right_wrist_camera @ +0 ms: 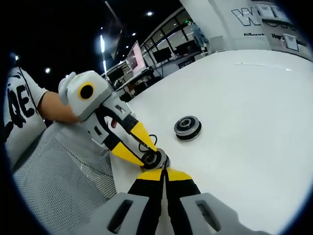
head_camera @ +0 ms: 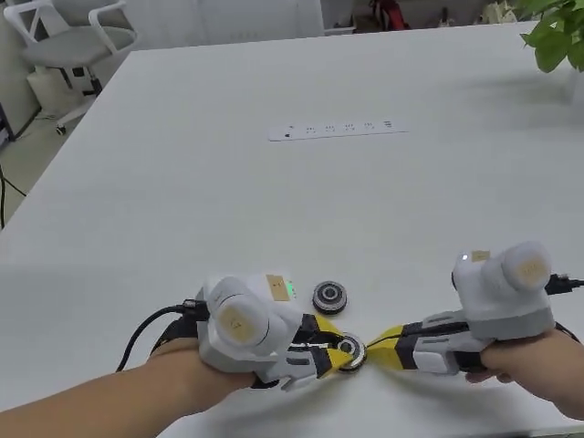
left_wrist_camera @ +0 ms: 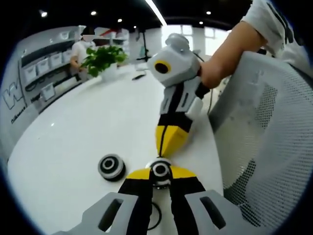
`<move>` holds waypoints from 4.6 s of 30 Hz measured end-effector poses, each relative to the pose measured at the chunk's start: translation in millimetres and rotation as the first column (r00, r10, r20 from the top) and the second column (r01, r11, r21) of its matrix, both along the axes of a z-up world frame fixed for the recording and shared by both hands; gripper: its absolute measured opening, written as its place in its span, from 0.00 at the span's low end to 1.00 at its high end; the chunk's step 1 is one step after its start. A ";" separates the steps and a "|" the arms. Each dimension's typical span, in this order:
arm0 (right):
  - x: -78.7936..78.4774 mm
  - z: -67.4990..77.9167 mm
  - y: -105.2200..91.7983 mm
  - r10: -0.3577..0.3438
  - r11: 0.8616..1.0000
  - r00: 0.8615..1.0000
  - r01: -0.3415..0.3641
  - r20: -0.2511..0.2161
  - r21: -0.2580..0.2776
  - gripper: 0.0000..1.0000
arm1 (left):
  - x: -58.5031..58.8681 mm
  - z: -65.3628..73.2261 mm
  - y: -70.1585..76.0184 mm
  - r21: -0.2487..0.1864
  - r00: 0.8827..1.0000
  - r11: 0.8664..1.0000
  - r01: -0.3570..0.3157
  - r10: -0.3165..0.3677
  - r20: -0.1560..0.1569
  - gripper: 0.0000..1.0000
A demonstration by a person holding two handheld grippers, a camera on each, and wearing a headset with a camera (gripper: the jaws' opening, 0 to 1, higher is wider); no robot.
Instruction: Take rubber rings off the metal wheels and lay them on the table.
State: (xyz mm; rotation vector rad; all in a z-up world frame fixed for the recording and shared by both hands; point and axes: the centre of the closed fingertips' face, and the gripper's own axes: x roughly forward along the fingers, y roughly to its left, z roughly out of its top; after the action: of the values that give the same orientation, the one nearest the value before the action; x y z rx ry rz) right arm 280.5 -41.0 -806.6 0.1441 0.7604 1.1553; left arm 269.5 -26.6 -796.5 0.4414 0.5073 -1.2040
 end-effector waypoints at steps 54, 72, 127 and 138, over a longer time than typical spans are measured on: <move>-17.4 22.3 19.4 0.056 0.993 0.998 -0.053 -0.028 0.106 0.00 | -1.6 -0.8 -1.6 0.012 1.000 1.000 -0.009 0.009 0.013 0.12; -10.1 16.4 11.0 0.005 0.996 0.999 -0.001 -0.041 0.089 0.00 | -0.9 0.0 -1.9 0.006 1.000 1.000 -0.010 0.010 0.014 0.13; -9.2 36.8 21.2 0.083 0.987 0.995 -0.075 -0.055 0.142 0.00 | -18.1 55.8 70.4 -0.146 0.994 0.986 -0.083 0.072 -0.078 0.55; -7.8 45.7 44.9 0.135 0.982 0.990 -0.127 -0.047 0.141 0.00 | -12.9 59.7 90.9 -0.163 0.987 0.975 -0.150 0.139 -0.080 0.59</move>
State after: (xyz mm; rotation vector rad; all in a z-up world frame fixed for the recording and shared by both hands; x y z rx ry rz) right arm 272.8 3.9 -760.8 0.2463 0.7483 1.3345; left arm 256.7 64.2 -736.8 0.2155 0.4826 -1.1139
